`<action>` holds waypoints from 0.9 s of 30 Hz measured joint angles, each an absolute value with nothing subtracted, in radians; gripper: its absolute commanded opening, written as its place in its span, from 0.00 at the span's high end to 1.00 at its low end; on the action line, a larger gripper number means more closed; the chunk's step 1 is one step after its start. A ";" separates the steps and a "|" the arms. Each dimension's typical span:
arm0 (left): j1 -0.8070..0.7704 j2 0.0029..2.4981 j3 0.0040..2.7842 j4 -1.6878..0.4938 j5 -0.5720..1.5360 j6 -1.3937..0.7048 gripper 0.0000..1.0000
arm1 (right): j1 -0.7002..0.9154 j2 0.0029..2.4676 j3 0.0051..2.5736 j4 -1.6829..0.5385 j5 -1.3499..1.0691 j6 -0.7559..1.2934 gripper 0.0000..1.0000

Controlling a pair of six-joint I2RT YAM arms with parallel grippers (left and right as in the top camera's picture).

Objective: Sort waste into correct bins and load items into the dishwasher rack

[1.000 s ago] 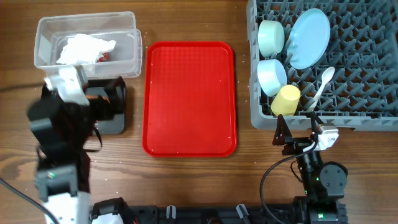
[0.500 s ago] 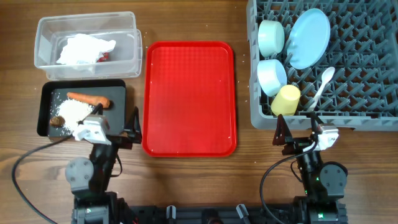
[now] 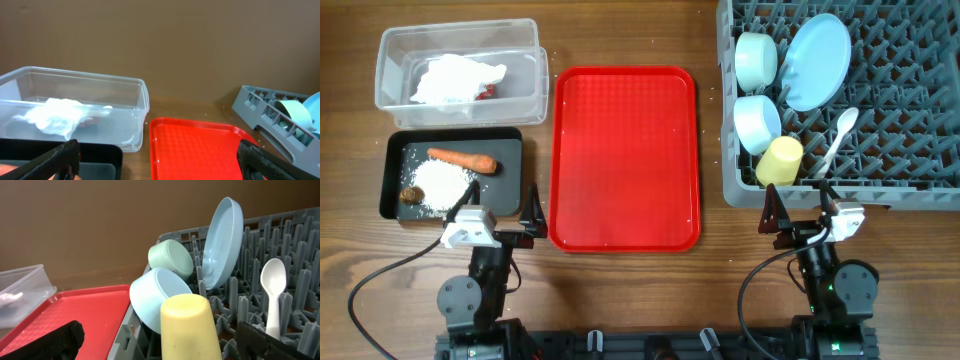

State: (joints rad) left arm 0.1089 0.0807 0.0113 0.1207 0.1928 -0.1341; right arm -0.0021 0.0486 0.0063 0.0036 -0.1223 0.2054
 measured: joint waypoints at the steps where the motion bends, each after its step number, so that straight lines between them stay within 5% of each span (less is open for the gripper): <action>1: 0.109 0.066 0.011 0.101 0.188 -0.134 0.00 | -0.002 0.049 0.006 0.004 -0.122 0.205 0.00; 6: 0.109 0.016 0.010 -0.052 0.179 -0.134 0.00 | -0.002 0.049 0.006 0.004 -0.123 0.205 0.00; 27: 0.109 0.014 0.010 -0.056 0.176 -0.134 0.00 | -0.002 0.049 0.006 0.004 -0.122 0.205 0.00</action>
State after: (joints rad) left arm 0.1089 0.0139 0.0097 -0.0563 0.1757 -0.1345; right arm -0.0021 0.0486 0.0063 0.0040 -0.1223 0.2054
